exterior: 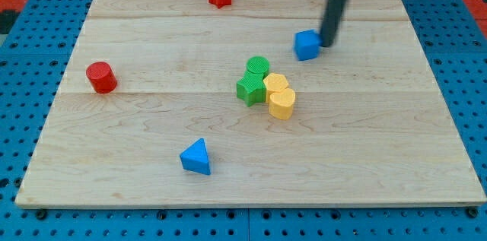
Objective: Push the blue blocks close to the red circle
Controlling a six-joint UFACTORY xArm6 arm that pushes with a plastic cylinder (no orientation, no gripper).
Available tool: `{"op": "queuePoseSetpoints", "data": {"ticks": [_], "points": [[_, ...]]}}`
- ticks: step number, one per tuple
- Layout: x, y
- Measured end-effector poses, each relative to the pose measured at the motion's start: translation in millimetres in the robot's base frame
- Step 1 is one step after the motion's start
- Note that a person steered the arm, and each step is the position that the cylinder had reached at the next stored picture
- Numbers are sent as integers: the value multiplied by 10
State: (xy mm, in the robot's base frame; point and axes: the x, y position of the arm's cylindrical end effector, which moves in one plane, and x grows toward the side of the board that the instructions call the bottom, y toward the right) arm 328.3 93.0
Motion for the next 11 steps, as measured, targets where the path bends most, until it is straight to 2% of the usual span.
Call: {"op": "queuePoseSetpoints", "data": {"ticks": [1, 2, 3, 4, 5, 6, 7, 8, 9, 10, 11], "points": [[-2, -944], [-90, -616], [45, -130], [278, -604], [259, -1444], [115, -1556], [102, -924], [516, -1085], [537, -1966], [662, -2519], [783, -1940]]}}
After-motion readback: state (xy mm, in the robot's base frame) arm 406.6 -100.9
